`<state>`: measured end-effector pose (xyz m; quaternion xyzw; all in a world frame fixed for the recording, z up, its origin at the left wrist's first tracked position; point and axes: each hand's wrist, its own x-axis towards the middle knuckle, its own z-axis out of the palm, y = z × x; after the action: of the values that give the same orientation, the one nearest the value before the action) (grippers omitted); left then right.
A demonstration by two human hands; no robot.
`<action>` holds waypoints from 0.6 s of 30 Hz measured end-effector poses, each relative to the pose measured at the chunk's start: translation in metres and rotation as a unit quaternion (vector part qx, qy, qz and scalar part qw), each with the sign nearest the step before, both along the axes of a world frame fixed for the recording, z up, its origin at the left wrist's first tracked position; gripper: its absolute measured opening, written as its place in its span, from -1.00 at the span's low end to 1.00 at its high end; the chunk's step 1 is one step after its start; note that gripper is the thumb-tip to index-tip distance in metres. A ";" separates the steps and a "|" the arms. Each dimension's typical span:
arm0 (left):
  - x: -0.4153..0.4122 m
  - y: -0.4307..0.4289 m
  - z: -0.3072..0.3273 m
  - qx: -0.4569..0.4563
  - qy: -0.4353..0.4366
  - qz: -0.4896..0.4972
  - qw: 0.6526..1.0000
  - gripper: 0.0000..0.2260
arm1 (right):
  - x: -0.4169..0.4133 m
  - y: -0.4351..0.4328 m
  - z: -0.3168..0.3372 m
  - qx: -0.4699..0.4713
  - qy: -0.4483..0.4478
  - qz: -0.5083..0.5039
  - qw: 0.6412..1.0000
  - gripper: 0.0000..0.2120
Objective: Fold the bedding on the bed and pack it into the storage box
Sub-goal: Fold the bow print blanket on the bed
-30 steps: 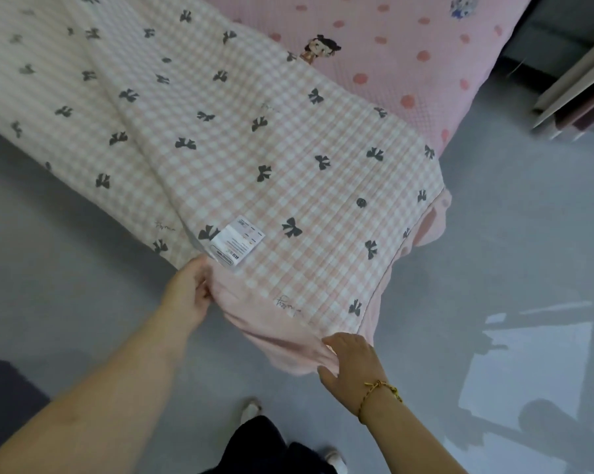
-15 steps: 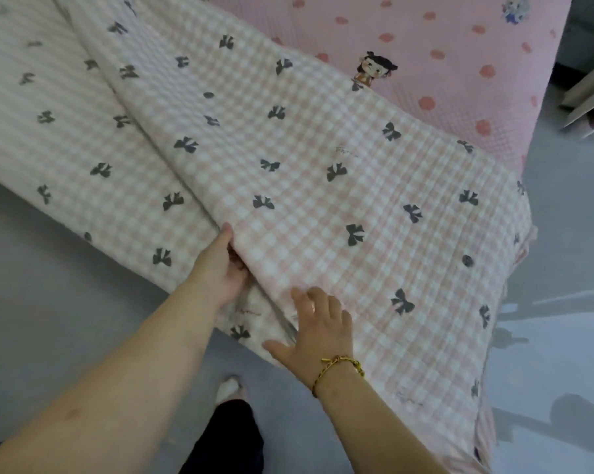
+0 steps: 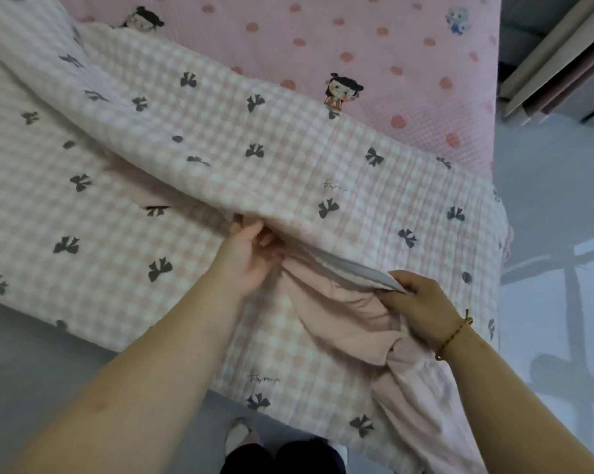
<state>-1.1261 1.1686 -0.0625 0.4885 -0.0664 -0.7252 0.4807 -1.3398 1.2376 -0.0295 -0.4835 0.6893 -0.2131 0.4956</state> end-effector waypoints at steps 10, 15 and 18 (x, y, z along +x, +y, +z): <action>-0.013 -0.044 0.013 -0.008 -0.267 0.084 0.960 -0.38 | -0.002 -0.008 -0.009 -0.058 0.127 -0.077 0.987 -0.74; 0.009 0.033 0.017 -0.222 -0.551 0.002 0.804 -0.57 | 0.025 0.015 -0.033 -0.415 0.415 0.109 0.802 -0.73; 0.034 0.041 -0.007 -0.343 -0.698 -0.150 0.610 -0.53 | 0.033 0.019 -0.046 -0.374 0.411 0.181 0.812 -0.70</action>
<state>-1.0917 1.2096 -0.0697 0.6292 -0.6984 -0.1504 0.3059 -1.3064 1.2569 -0.0752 -0.7899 0.5960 -0.1423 -0.0232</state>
